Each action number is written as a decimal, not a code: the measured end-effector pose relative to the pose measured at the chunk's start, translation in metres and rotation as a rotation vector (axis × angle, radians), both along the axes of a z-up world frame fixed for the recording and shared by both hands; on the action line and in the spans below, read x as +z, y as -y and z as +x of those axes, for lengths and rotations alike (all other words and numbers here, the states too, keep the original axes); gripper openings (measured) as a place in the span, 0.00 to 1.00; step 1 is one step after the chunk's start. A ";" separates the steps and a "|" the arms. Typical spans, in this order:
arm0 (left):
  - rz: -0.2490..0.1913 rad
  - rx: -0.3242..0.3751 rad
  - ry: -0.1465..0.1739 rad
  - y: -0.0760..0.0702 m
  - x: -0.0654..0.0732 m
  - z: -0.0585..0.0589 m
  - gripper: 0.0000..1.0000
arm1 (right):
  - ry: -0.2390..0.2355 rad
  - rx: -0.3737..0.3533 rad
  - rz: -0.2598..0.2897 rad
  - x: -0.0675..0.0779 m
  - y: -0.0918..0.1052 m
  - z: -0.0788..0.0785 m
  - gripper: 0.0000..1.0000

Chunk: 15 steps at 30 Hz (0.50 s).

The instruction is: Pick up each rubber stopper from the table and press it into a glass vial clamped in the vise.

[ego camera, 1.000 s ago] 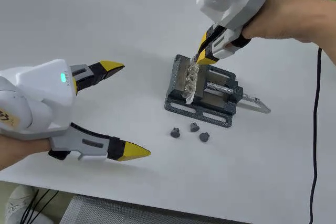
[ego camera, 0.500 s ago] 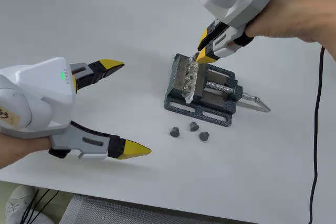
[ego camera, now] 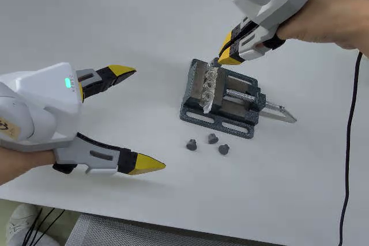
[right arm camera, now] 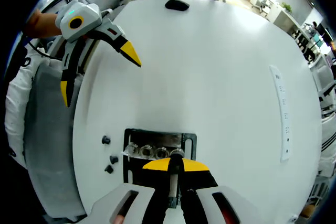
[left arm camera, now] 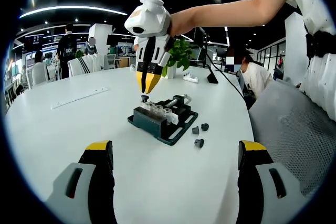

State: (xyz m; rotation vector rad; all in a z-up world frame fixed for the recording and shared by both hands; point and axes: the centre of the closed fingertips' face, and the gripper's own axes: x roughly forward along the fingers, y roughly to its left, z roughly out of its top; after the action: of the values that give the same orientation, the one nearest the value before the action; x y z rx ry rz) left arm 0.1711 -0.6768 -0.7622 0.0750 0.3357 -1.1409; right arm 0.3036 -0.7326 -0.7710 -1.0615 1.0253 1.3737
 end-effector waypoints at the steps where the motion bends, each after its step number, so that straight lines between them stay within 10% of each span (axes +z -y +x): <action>1: 0.000 0.001 0.000 0.000 0.000 0.000 0.99 | 0.000 -0.001 0.001 -0.001 0.000 0.001 0.02; 15: -0.006 0.006 -0.001 -0.001 0.001 0.002 0.99 | -0.007 -0.004 0.007 -0.009 0.000 0.005 0.00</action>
State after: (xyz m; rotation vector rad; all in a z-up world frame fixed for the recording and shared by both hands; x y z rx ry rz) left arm 0.1734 -0.6763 -0.7610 0.0684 0.3332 -1.1364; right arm 0.3089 -0.7327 -0.7802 -1.0498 1.0270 1.3779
